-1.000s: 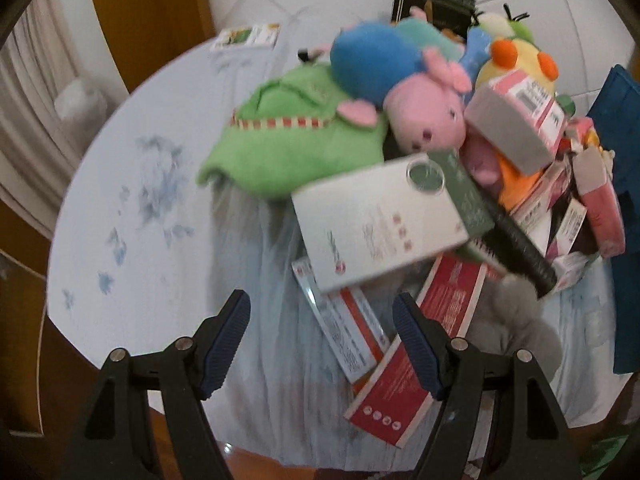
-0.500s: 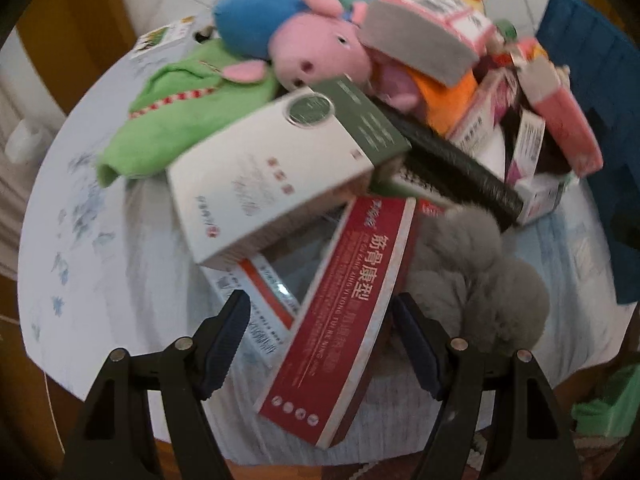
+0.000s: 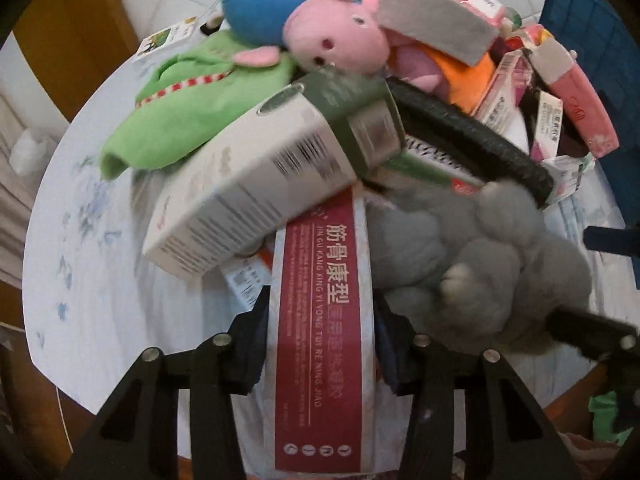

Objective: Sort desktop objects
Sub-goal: 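Grasp the red medicine box with the left gripper while the right gripper grasps the grey plush, then carry the red box and grey plush over the blue crate and open both grippers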

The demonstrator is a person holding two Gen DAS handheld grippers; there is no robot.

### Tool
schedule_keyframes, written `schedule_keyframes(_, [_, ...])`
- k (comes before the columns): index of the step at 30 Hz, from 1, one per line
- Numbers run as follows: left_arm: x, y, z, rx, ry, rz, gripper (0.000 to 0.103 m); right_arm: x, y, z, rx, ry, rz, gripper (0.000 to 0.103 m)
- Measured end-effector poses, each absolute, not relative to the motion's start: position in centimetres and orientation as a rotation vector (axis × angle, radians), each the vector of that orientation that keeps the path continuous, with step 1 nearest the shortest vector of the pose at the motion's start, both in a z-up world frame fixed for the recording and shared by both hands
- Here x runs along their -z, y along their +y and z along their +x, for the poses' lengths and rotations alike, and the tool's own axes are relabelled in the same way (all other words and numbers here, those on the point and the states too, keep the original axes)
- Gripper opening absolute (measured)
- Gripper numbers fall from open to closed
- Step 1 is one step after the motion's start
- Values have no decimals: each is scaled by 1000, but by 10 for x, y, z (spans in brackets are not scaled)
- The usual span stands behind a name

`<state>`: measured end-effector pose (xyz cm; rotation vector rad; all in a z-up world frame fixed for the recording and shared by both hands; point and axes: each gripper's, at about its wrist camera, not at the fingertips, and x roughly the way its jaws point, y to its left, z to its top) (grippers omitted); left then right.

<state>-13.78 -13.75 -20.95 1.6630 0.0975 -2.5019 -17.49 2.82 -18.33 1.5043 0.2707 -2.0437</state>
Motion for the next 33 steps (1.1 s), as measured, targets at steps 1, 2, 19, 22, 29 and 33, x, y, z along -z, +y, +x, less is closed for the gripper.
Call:
schedule_keyframes(1, [211, -139, -137, 2502, 100, 1666, 43, 189, 22, -174, 2030, 282, 1511, 103])
schedule_keyframes(2, [211, -139, -136, 2511, 98, 1657, 43, 193, 17, -173, 2024, 292, 1509, 103])
schedule_keyframes(19, [179, -128, -133, 2626, 94, 1580, 43, 210, -11, -163, 2045, 385, 1384, 43])
schedule_keyframes(22, [152, -122, -132, 2683, 78, 1494, 43, 185, 2, -158, 2071, 344, 1318, 41])
schedule_keyframes(29, [113, -100, -136, 2769, 57, 1382, 43, 131, 34, -158, 2196, 279, 1154, 40])
schedule_keyframes(33, [92, -94, -139, 2832, 36, 1312, 43, 95, 32, -166, 2258, 245, 1096, 40])
